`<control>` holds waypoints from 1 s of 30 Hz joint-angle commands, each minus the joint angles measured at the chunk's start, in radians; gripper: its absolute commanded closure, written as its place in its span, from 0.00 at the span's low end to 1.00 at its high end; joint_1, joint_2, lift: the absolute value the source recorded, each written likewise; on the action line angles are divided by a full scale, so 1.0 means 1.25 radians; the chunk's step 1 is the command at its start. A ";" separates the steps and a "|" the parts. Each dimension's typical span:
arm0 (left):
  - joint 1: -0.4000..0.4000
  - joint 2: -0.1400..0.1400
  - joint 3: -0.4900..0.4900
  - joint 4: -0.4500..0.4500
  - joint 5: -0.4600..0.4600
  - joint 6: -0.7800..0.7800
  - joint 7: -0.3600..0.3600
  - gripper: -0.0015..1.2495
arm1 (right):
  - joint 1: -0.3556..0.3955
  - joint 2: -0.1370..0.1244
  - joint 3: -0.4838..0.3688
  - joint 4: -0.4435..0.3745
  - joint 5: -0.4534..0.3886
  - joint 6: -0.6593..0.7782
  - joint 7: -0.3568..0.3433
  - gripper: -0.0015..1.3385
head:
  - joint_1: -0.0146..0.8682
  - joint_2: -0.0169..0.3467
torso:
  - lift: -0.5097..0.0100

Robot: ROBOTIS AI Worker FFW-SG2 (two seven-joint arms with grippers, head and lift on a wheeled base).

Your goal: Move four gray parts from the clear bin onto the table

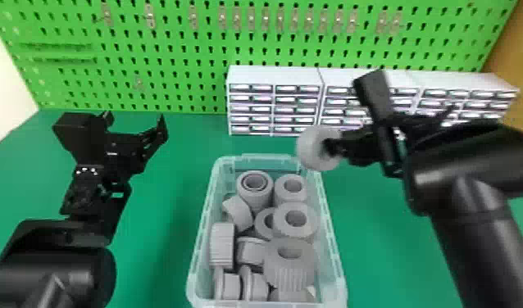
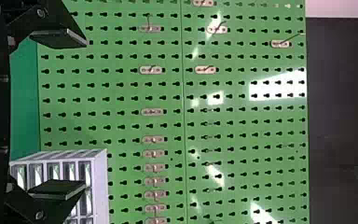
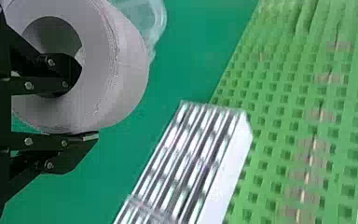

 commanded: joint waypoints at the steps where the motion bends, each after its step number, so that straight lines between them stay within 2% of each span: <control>1: -0.001 0.000 0.001 0.000 -0.001 0.000 -0.002 0.17 | 0.026 -0.005 -0.058 -0.063 0.049 0.103 0.000 0.88 | 0.78 0.14 | 0.89; 7: 0.000 0.000 0.001 -0.001 -0.001 0.000 -0.007 0.17 | 0.074 -0.001 -0.100 -0.124 0.112 0.259 0.000 0.88 | 0.78 0.14 | 0.89; 15: -0.005 0.000 -0.004 -0.001 -0.001 0.002 -0.010 0.17 | 0.108 0.003 -0.106 -0.128 0.175 0.404 0.001 0.88 | 0.78 0.14 | 0.89; 18: -0.006 0.000 -0.004 0.000 -0.001 0.005 -0.012 0.17 | 0.118 0.003 -0.114 -0.125 0.187 0.407 0.001 0.88 | 0.78 0.14 | 0.89; 22: -0.006 0.000 -0.006 0.000 -0.001 0.010 -0.015 0.17 | 0.128 0.005 -0.132 -0.097 0.183 0.407 0.001 0.88 | 0.78 0.14 | 0.89; 26: -0.006 0.000 -0.009 0.000 -0.004 0.010 -0.015 0.17 | 0.132 0.007 -0.157 -0.047 0.143 0.407 0.001 0.88 | 0.78 0.14 | 0.89; 30: -0.009 0.000 -0.010 0.000 -0.006 0.012 -0.016 0.17 | 0.136 0.011 -0.154 -0.008 0.156 0.407 0.001 0.88 | 0.78 0.14 | 0.89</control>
